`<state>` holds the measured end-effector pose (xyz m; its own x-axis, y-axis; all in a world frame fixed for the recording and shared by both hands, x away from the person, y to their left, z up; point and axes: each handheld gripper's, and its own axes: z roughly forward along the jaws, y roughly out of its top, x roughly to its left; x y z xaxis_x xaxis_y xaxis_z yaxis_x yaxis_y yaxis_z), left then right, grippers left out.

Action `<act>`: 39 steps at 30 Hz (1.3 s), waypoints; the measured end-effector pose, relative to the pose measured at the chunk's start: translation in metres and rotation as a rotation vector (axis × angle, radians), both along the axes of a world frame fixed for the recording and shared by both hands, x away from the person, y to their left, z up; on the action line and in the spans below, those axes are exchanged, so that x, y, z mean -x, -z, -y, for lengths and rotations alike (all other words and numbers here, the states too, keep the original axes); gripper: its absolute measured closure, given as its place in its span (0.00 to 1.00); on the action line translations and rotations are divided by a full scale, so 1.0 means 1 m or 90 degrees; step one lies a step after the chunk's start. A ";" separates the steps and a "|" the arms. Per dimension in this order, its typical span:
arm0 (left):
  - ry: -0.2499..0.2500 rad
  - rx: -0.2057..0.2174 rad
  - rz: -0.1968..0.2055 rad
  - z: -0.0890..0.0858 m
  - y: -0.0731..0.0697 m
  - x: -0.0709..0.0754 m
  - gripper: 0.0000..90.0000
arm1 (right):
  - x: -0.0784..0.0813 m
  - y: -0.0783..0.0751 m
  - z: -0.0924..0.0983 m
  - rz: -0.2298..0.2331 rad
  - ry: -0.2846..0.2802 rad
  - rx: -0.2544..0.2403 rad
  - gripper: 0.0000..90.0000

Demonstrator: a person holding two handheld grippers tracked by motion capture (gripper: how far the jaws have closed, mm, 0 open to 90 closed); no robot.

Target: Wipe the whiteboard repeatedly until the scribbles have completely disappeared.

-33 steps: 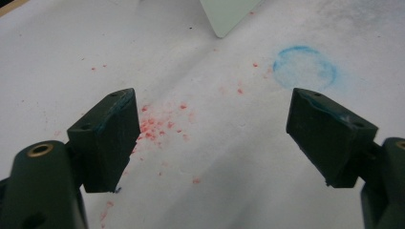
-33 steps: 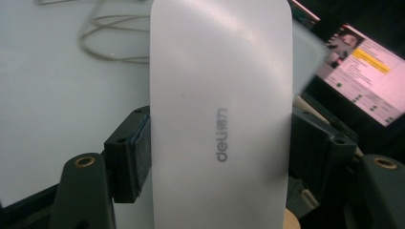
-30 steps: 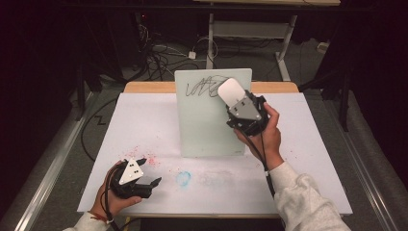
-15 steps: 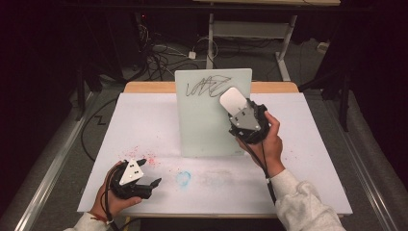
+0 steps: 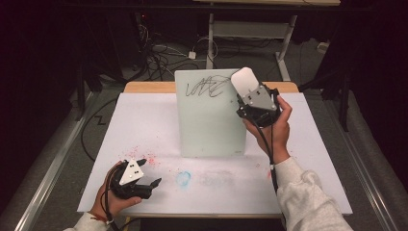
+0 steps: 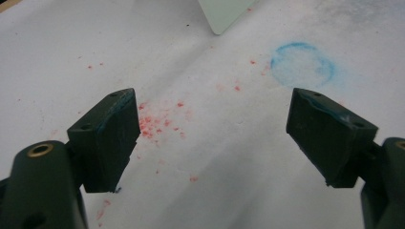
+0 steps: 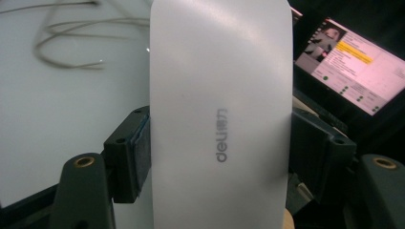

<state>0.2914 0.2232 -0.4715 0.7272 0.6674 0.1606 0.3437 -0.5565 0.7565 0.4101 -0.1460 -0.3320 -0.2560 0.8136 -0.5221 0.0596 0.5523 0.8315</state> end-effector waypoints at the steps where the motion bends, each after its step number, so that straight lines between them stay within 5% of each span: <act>1: 0.000 0.000 0.000 0.000 0.000 0.000 0.20 | 0.002 0.004 -0.005 0.001 -0.007 0.013 0.34; 5: 0.002 -0.003 0.000 0.000 0.000 0.000 0.20 | 0.012 0.026 -0.022 -0.004 -0.027 0.058 0.34; 13: 0.004 -0.006 -0.001 0.001 0.000 0.000 0.20 | 0.025 0.057 -0.032 -0.020 -0.052 0.096 0.34; 17: 0.003 -0.005 -0.001 0.001 0.000 0.000 0.20 | 0.021 0.049 -0.029 -0.036 -0.065 0.084 0.34; 29: 0.004 0.000 -0.002 0.000 0.000 0.001 0.20 | -0.005 -0.007 -0.018 0.014 -0.013 -0.009 0.34; 32: 0.005 -0.001 -0.002 0.000 0.000 0.000 0.20 | -0.005 -0.007 -0.024 0.026 -0.008 -0.007 0.34; 39: 0.007 -0.002 -0.002 0.000 0.000 0.001 0.20 | 0.005 0.013 -0.050 0.002 -0.067 0.036 0.34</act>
